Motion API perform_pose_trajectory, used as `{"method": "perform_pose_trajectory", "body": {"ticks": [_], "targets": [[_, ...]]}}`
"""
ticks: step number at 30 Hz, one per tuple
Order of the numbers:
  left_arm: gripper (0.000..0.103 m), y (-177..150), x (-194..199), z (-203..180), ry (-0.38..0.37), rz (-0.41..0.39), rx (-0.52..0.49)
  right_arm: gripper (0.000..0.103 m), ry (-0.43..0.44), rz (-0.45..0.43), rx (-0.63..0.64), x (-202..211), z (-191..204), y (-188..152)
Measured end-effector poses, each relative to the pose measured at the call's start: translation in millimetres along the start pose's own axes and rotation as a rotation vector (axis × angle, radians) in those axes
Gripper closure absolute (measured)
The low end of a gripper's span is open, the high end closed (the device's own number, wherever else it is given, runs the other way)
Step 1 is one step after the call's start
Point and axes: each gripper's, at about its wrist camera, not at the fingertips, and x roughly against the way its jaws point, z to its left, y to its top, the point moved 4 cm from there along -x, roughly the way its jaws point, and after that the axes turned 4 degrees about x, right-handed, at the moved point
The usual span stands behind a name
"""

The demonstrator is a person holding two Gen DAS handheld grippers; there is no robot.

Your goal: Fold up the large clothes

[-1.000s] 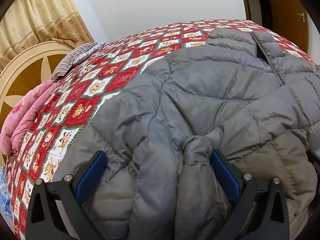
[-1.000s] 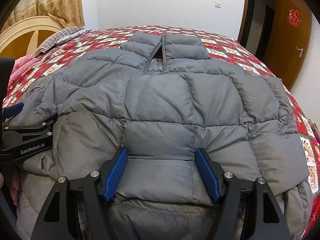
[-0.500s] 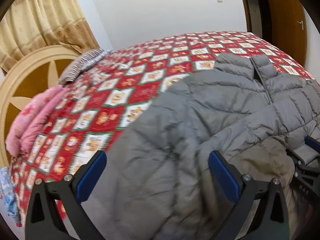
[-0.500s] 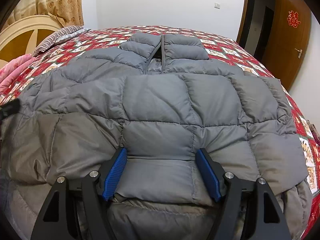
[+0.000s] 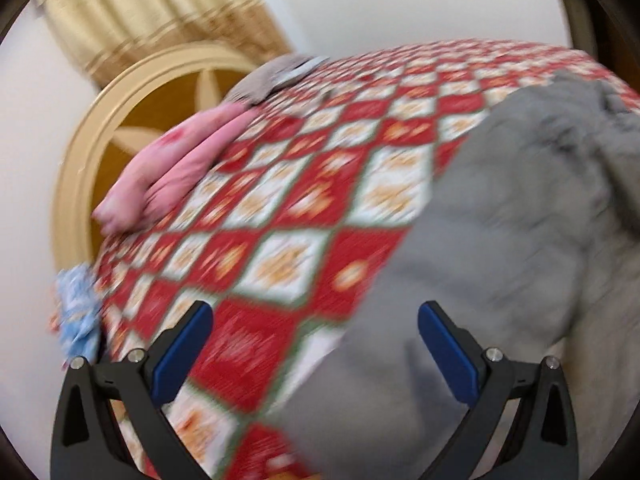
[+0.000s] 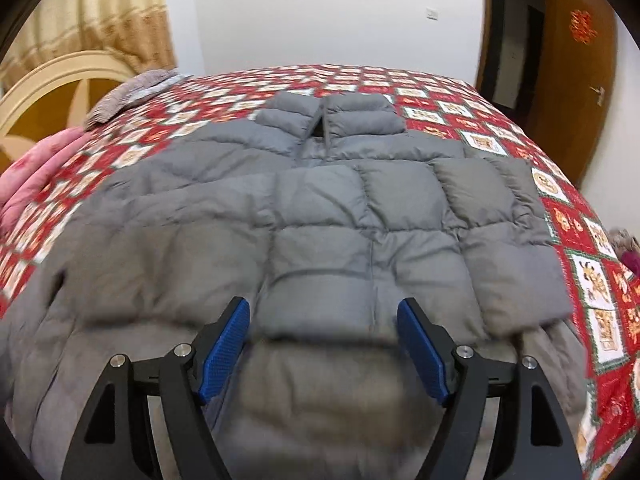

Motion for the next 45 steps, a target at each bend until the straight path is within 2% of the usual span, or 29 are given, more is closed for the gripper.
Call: {"method": "perform_pose_trajectory", "body": {"ticks": [1, 3, 7, 10, 12, 13, 14, 15, 17, 18, 22, 28, 31, 36, 39, 45], "targets": [[0.000, -9, -4, 10, 0.007, 0.014, 0.015, 0.027, 0.010, -0.007, 0.013, 7, 2, -4], [0.000, -20, -8, 16, -0.023, 0.049, 0.040, 0.027, 0.027, -0.021, 0.043, 22, 7, -15], [0.000, -28, -7, 6, -0.178, 0.106, 0.120, 0.027, 0.050, -0.035, 0.090, 44, 16, -38], [0.004, -29, -8, -15, -0.245, 0.125, 0.108, 0.027, 0.051, -0.049, 0.108, 57, 22, -51], [0.030, -29, -10, -26, -0.261, 0.133, 0.089, 0.027, 0.051, -0.066, 0.106, 62, 21, -55], [0.035, -30, -15, -31, -0.262, 0.143, 0.083, 0.027, 0.048, -0.077, 0.102, 66, 20, -56], [0.048, -30, -18, -31, -0.255, 0.148, 0.089, 0.027, 0.047, -0.088, 0.093, 69, 19, -58], [0.067, -29, -19, -28, -0.245, 0.137, 0.104, 0.027, 0.050, -0.092, 0.084, 70, 17, -59], [0.086, -25, -20, -22, -0.232, 0.123, 0.107, 0.027, 0.053, -0.098, 0.062, 72, 12, -60], [0.089, -22, -20, -17, -0.225, 0.116, 0.108, 0.027, 0.052, -0.099, 0.051, 73, 9, -61], [0.094, -2, -17, 10, -0.112, 0.035, 0.093, 0.027, 0.046, -0.107, 0.020, 75, -1, -65], [0.095, 31, -19, 49, -0.018, -0.039, 0.117, 0.027, 0.059, -0.115, -0.033, 80, -12, -73], [0.097, 42, -22, 56, 0.009, -0.046, 0.133, 0.027, 0.073, -0.101, -0.033, 80, -16, -75], [0.097, 68, -4, 44, 0.001, -0.095, 0.119, 0.027, 0.076, -0.102, -0.027, 87, -23, -77], [0.098, 93, 21, 26, -0.026, -0.158, 0.100, 0.027, 0.071, -0.115, -0.029, 92, -29, -76], [0.100, 140, 78, -47, -0.117, -0.291, 0.008, 0.027, 0.048, -0.115, -0.052, 92, -47, -78]]}}
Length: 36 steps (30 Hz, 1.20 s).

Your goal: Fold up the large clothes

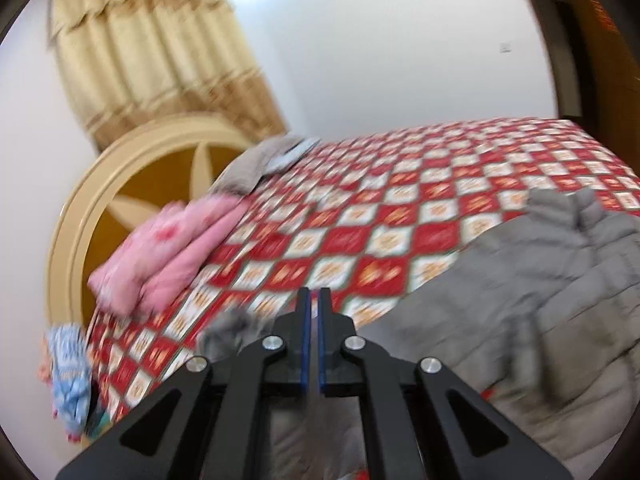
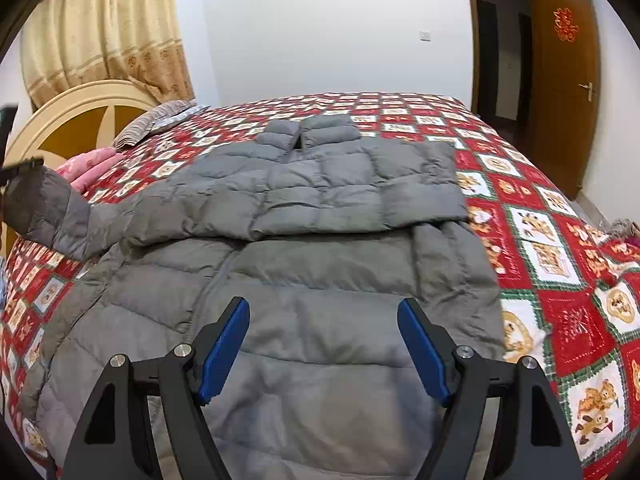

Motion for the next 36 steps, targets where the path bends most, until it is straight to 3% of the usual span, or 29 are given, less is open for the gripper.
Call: {"method": "perform_pose_trajectory", "body": {"ticks": [6, 7, 9, 10, 11, 12, 15, 24, 29, 33, 36], "targets": [[0.100, 32, 55, -110, -0.153, -0.124, -0.129, 0.027, -0.017, 0.010, -0.058, 0, -22, -6], [0.098, 33, 64, -126, -0.178, -0.134, -0.140, 0.027, -0.019, 0.012, -0.064, -1, -25, -7], [0.083, 35, 75, -140, -0.224, -0.130, -0.122, 0.027, -0.021, 0.019, -0.081, -2, -30, -10], [0.068, 34, 76, -141, -0.231, -0.116, -0.115, 0.027, -0.019, 0.022, -0.091, -3, -32, -11], [0.021, 33, 76, -140, -0.225, -0.106, -0.105, 0.026, -0.015, 0.026, -0.101, -5, -34, -13], [0.001, 30, 75, -134, -0.218, -0.111, -0.084, 0.027, -0.011, 0.027, -0.105, -6, -35, -14], [0.000, 15, 70, -122, -0.166, -0.124, -0.079, 0.027, -0.001, 0.041, -0.107, -14, -36, -19], [0.000, -80, -16, -28, 0.032, 0.106, -0.010, 0.026, -0.012, 0.067, -0.088, -25, -33, -29], [0.000, -123, -42, 2, 0.027, 0.206, 0.068, 0.024, -0.018, 0.074, -0.076, -28, -30, -32], [0.000, -127, -59, 5, -0.097, 0.274, 0.212, 0.021, -0.032, 0.094, -0.057, -33, -28, -33], [0.000, -123, -64, -6, -0.122, 0.289, 0.259, 0.020, -0.052, 0.101, -0.035, -35, -24, -35]]}}
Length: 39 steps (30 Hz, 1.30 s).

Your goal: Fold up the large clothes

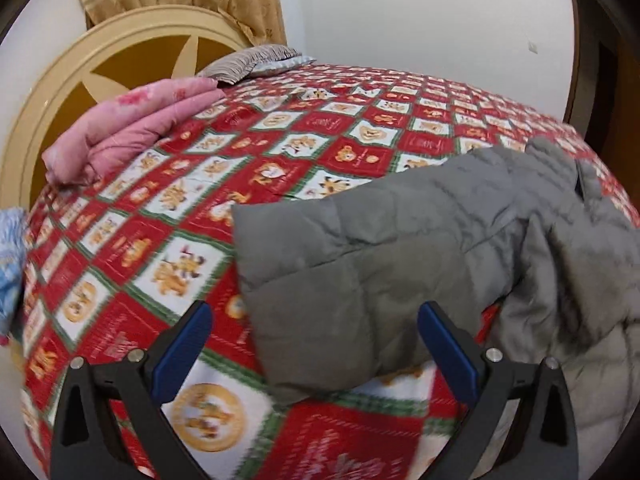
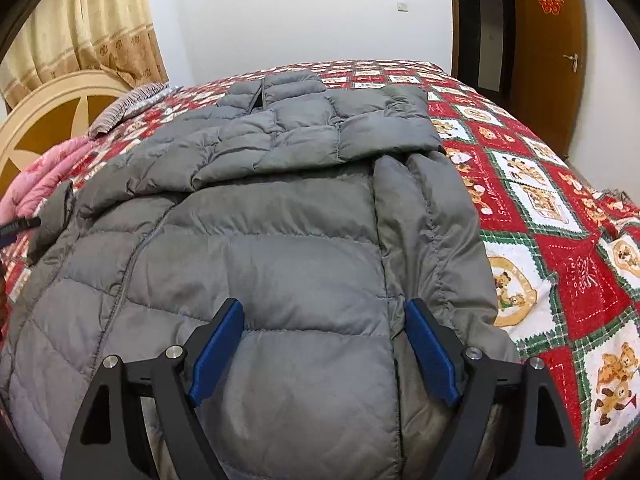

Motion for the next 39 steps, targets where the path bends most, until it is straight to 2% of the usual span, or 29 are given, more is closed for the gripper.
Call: {"method": "perform_pose_trajectory", "body": {"ticks": [4, 5, 6, 7, 8, 9, 12, 17, 20, 22, 23, 24, 25, 26, 28, 31, 34, 36, 39], "targets": [[0.000, -1, -17, -19, 0.022, 0.010, -0.070, 0.020, -0.009, 0.003, 0.005, -1, 0, 0], [0.011, 0, -21, -23, 0.022, 0.009, -0.085, 0.020, -0.011, 0.002, 0.006, -1, 0, -1], [0.042, 0, -23, -23, 0.010, 0.010, -0.092, 0.020, -0.014, 0.000, 0.008, -1, 0, -1], [0.060, 0, -25, -26, -0.017, 0.020, -0.102, 0.020, -0.015, -0.001, 0.010, 0, 0, -1], [0.089, 1, -26, -28, -0.024, 0.031, -0.112, 0.020, -0.015, -0.001, 0.010, 0, 0, -1], [0.100, 1, -25, -27, -0.034, 0.035, -0.116, 0.020, -0.015, -0.001, 0.009, 0, 0, -2], [0.102, 9, -15, -26, -0.047, 0.002, -0.130, 0.020, -0.015, 0.002, 0.009, 0, 1, -2], [0.103, 40, 30, -20, -0.101, -0.121, -0.127, 0.019, -0.015, 0.001, 0.008, 0, 2, -2], [0.099, 60, 59, -18, -0.112, -0.184, -0.116, 0.019, -0.013, 0.001, 0.006, 0, 2, -2], [0.085, 65, 62, -14, -0.095, -0.184, -0.105, 0.019, -0.017, 0.002, 0.008, 0, 2, -2], [0.055, 66, 61, -12, -0.082, -0.184, -0.106, 0.019, -0.018, 0.004, 0.010, 0, 2, -2], [0.015, 65, 61, -8, -0.060, -0.192, -0.107, 0.019, -0.013, 0.006, 0.009, 1, 3, -1], [0.002, 64, 60, -3, -0.027, -0.209, -0.098, 0.019, 0.000, 0.012, 0.006, 3, 3, 0], [0.000, 62, 60, 2, -0.017, -0.233, -0.084, 0.019, 0.014, 0.019, 0.005, 5, 5, 4], [0.000, 57, 55, 9, -0.028, -0.222, -0.081, 0.019, 0.036, 0.019, 0.010, 14, 13, 15], [0.000, 51, 40, 23, -0.005, -0.200, -0.057, 0.019, 0.103, -0.035, 0.044, 32, 41, 46], [0.000, 42, 24, 41, 0.005, -0.169, -0.001, 0.018, 0.244, -0.037, 0.091, 31, 95, 82], [0.000, 37, 19, 51, 0.005, -0.160, 0.028, 0.014, 0.376, -0.007, 0.102, 16, 140, 104], [0.000, 29, 12, 70, 0.000, -0.149, 0.071, 0.014, 0.449, 0.040, 0.148, -16, 204, 128]]}}
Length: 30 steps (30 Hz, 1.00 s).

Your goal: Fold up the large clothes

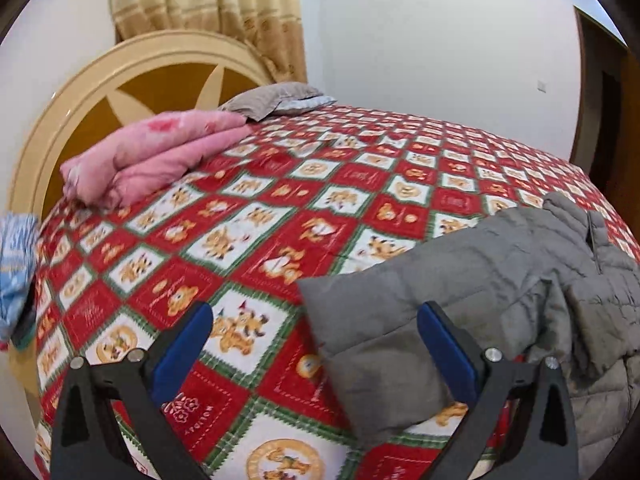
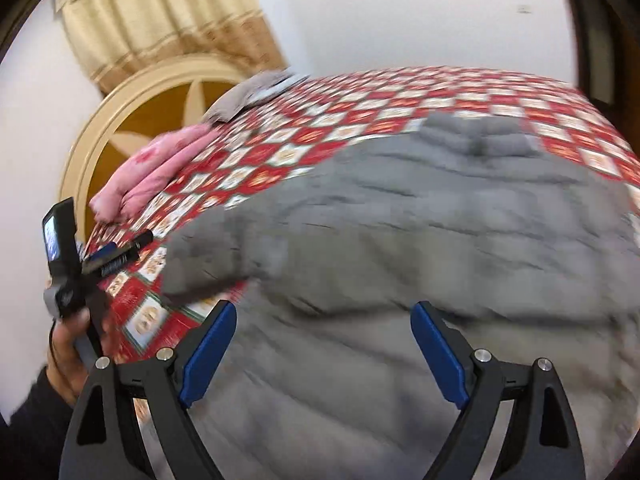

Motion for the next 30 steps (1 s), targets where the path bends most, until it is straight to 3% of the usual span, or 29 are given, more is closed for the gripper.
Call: {"method": "perform_pose_trajectory", "body": {"ticks": [4, 7, 14, 15, 16, 17, 20, 25, 30], "targets": [[0.000, -4, -9, 19, 0.008, 0.012, 0.020, 0.014, 0.049, 0.052, 0.023, -72, 49, 32], [0.000, -6, -18, 30, 0.025, 0.025, 0.018, 0.014, 0.039, 0.071, 0.076, -115, 81, 47], [0.000, -5, -26, 50, 0.040, 0.045, 0.015, 0.014, 0.042, 0.172, 0.154, -189, 122, 46], [0.000, -4, -26, 52, 0.041, 0.048, 0.016, 0.024, 0.049, 0.188, 0.163, -192, 123, 43], [0.000, -3, -24, 54, 0.044, 0.050, 0.018, 0.038, 0.051, 0.198, 0.175, -191, 123, 40], [0.000, -2, -22, 55, 0.046, 0.048, 0.018, 0.066, 0.062, 0.215, 0.199, -191, 128, 38], [0.000, 5, -16, 57, 0.052, 0.034, 0.017, 0.091, 0.057, 0.178, 0.227, -169, 132, 41], [0.000, 21, 6, 42, 0.047, -0.016, 0.009, 0.096, 0.038, 0.042, 0.242, -91, 123, 58], [0.000, 30, 22, 13, 0.021, -0.037, 0.000, 0.097, -0.035, -0.072, 0.191, -8, 73, 65]]}}
